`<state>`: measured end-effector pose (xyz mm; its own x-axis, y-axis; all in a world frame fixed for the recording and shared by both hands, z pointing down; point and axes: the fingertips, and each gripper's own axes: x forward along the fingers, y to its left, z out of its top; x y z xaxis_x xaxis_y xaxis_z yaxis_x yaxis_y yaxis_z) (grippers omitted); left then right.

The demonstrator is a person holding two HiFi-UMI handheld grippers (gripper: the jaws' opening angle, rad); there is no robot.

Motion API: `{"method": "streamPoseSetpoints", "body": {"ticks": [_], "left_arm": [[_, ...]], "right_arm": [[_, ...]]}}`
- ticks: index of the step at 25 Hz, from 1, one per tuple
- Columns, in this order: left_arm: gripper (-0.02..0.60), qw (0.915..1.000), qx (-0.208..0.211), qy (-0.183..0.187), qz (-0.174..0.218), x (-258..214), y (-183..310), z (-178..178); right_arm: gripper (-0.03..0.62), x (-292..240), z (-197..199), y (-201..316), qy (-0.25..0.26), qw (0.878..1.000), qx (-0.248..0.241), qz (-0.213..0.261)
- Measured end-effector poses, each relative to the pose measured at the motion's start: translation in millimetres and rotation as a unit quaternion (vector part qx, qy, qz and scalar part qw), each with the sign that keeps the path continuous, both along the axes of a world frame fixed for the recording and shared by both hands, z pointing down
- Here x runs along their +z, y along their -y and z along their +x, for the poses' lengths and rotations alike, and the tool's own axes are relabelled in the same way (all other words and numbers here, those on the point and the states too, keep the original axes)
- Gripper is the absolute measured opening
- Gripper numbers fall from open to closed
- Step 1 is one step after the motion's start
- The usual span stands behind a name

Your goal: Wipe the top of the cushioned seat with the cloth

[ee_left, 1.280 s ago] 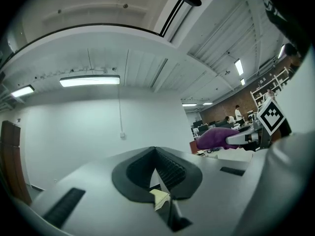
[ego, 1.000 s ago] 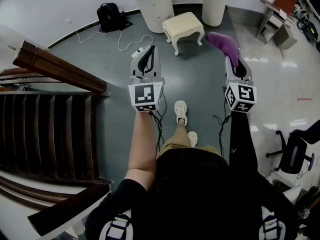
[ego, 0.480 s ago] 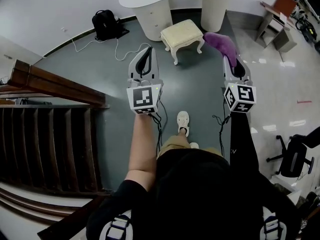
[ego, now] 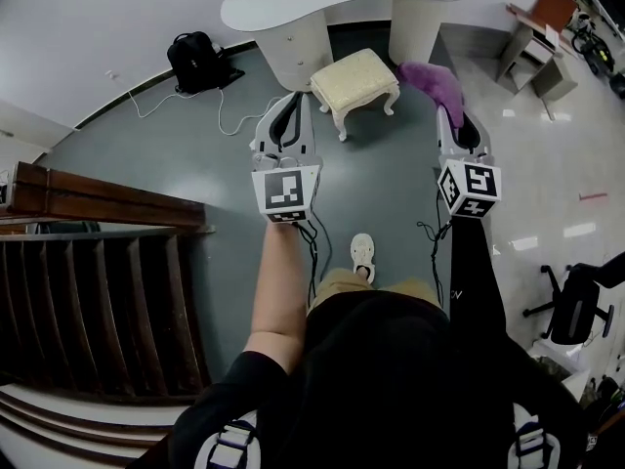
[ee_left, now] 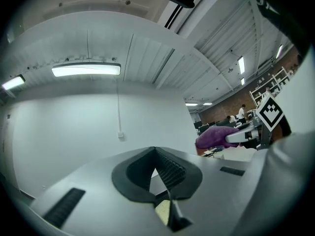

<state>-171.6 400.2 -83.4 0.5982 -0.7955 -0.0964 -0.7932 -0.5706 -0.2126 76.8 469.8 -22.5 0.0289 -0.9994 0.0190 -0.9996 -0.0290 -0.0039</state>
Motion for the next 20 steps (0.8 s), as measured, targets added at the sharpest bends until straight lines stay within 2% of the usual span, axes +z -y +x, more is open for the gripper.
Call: {"method": "streamPoseSetpoints", "body": {"ticks": [4,11,20], "left_arm": [[0.008,0.9998,0.008,0.012,0.011,-0.4,23.4,1.6],[0.008,1.0,0.004,0.004,-0.001,4.8,59.8,-5.9],[0.008,0.9999,-0.009,0.006,0.005,8.1,104.7,0.0]], "right_arm": [[0.084,6.5,-1.6,25.1,-0.002,1.0,0.006,-0.009],[0.084,1.8,-17.1,59.8,-0.001,1.0,-0.018,0.01],[0.084,4.0,-0.6,112.2,0.021,1.0,-0.01,0.012]]}}
